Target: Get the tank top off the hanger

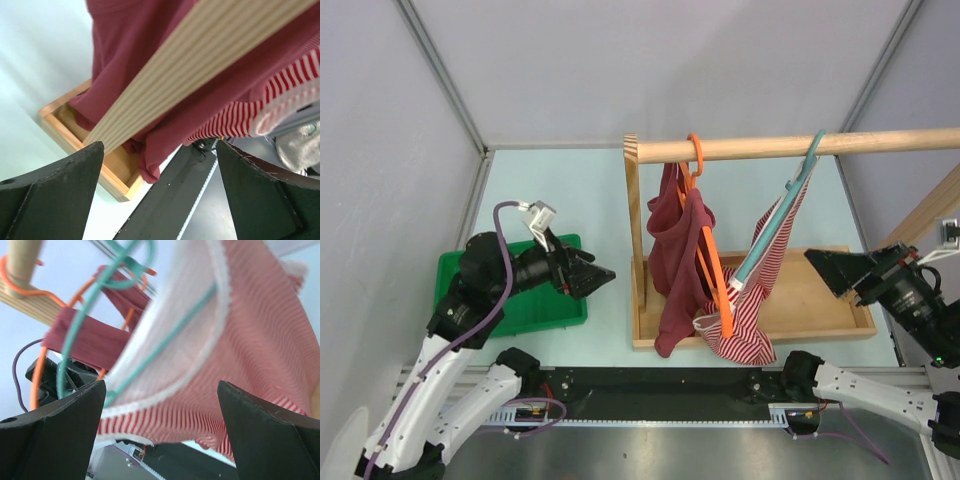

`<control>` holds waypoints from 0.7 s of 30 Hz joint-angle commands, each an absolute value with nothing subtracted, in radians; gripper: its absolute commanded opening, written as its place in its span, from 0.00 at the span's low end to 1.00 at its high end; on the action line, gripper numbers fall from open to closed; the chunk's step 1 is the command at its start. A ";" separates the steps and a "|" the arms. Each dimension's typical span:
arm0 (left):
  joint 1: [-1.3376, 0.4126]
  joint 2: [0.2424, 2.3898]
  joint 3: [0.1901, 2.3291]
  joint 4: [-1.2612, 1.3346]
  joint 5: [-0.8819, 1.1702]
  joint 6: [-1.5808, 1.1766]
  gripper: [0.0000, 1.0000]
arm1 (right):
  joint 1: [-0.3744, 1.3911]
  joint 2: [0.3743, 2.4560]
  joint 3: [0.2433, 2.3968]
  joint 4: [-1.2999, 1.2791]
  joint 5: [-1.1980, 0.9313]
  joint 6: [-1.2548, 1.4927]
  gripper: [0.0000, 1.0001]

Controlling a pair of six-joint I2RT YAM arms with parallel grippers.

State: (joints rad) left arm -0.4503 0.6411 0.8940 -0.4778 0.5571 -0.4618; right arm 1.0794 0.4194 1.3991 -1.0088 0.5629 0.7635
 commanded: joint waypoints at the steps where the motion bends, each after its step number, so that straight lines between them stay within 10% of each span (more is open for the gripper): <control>1: -0.448 0.606 0.926 -0.463 0.640 -0.431 0.99 | 1.088 0.564 1.503 -0.862 0.531 0.603 1.00; 21: -0.448 0.558 1.054 -0.313 1.047 -0.506 0.97 | 1.088 0.710 1.497 -0.627 0.468 0.707 0.74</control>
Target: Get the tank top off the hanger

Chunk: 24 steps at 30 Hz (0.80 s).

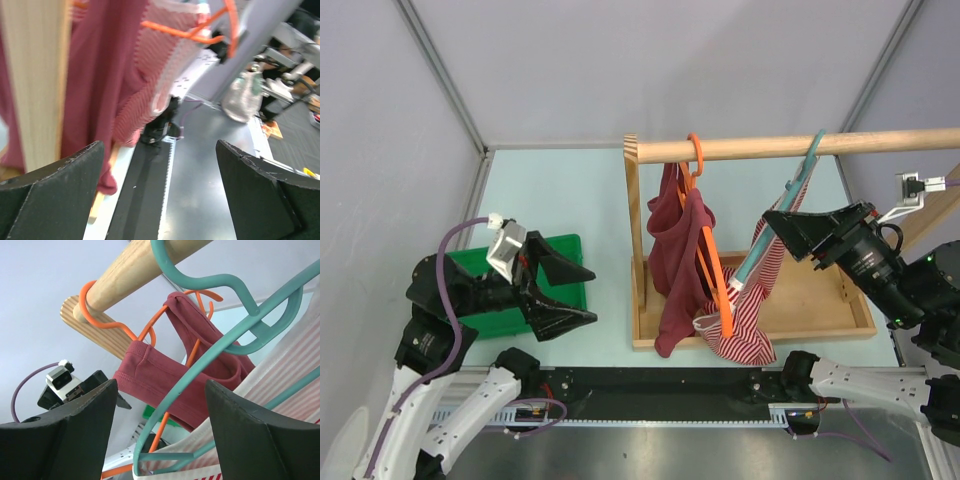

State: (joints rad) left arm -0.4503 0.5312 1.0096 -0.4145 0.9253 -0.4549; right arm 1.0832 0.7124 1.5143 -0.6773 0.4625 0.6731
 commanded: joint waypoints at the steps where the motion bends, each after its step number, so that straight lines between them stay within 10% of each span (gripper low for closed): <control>1: -0.448 0.566 1.058 -0.301 1.057 -0.518 0.95 | 1.089 0.707 1.493 -0.626 0.469 0.710 0.73; 24: -0.521 0.738 1.195 -0.207 1.086 -0.557 0.76 | 1.088 0.670 1.393 -0.555 0.555 0.957 0.50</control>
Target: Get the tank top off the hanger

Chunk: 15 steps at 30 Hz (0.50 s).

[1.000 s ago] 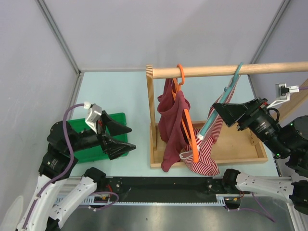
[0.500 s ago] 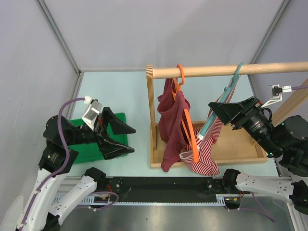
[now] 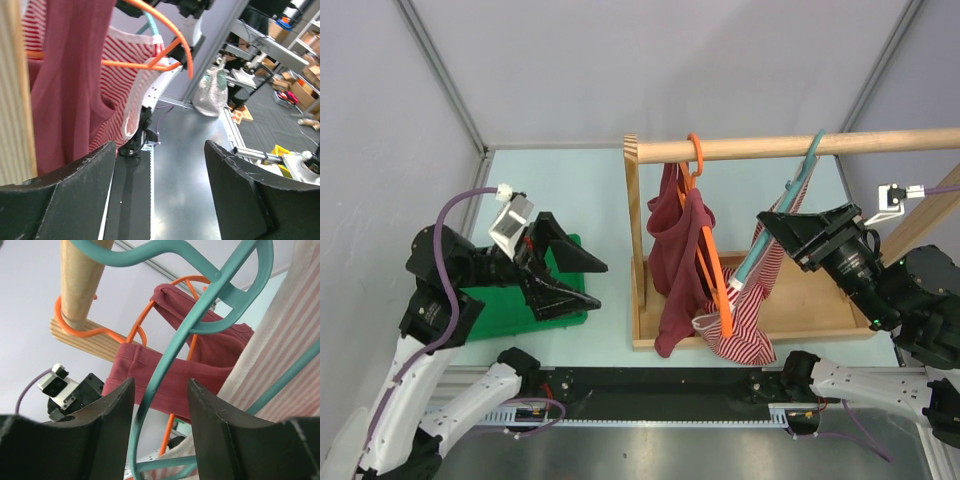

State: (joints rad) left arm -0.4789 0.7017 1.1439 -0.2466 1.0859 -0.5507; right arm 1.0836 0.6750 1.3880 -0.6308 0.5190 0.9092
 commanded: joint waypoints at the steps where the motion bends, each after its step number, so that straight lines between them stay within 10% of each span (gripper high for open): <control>1: -0.553 0.745 1.200 -0.207 1.077 -0.552 0.76 | 1.088 0.669 1.391 -0.551 0.555 0.960 0.51; 15: -0.853 0.831 1.272 -0.222 0.911 -0.476 0.68 | 1.088 0.660 1.404 -0.509 0.566 1.008 0.35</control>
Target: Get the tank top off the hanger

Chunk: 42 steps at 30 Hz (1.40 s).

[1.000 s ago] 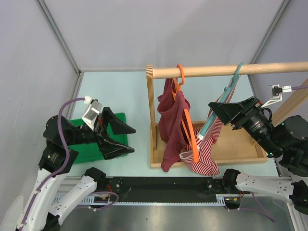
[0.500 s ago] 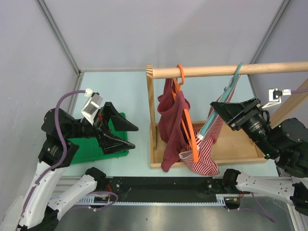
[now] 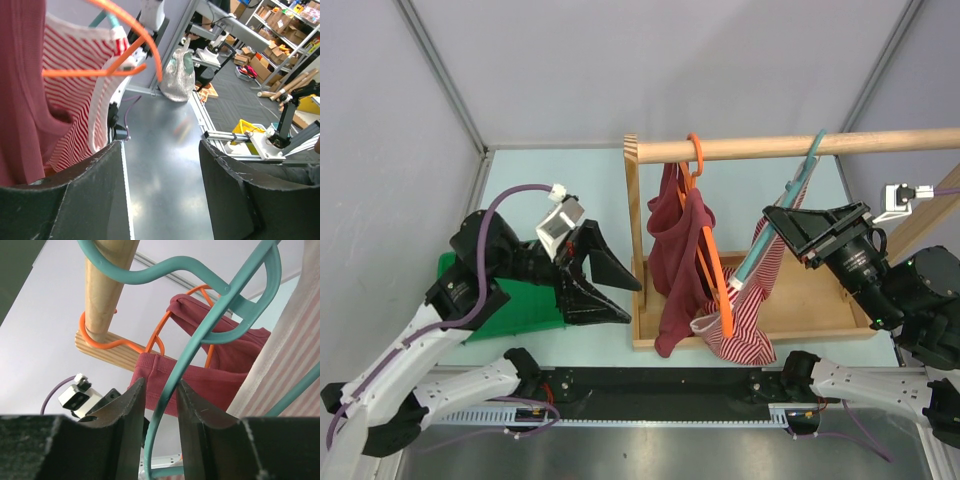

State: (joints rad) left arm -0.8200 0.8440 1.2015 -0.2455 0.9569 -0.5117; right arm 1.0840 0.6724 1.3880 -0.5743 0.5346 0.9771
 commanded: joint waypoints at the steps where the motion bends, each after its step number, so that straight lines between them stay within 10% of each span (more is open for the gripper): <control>1: -0.860 0.833 1.272 -0.222 0.908 -0.472 0.68 | 1.088 0.660 1.404 -0.506 0.572 1.012 0.35; 42: -1.591 1.075 1.633 -0.443 0.309 -0.169 0.76 | 1.088 0.582 1.555 -0.606 0.558 1.150 0.00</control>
State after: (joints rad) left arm -1.5265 1.0271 1.5299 -0.3904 0.4477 -0.2653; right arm 1.0840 0.6239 1.5173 -0.6300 0.5362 1.0847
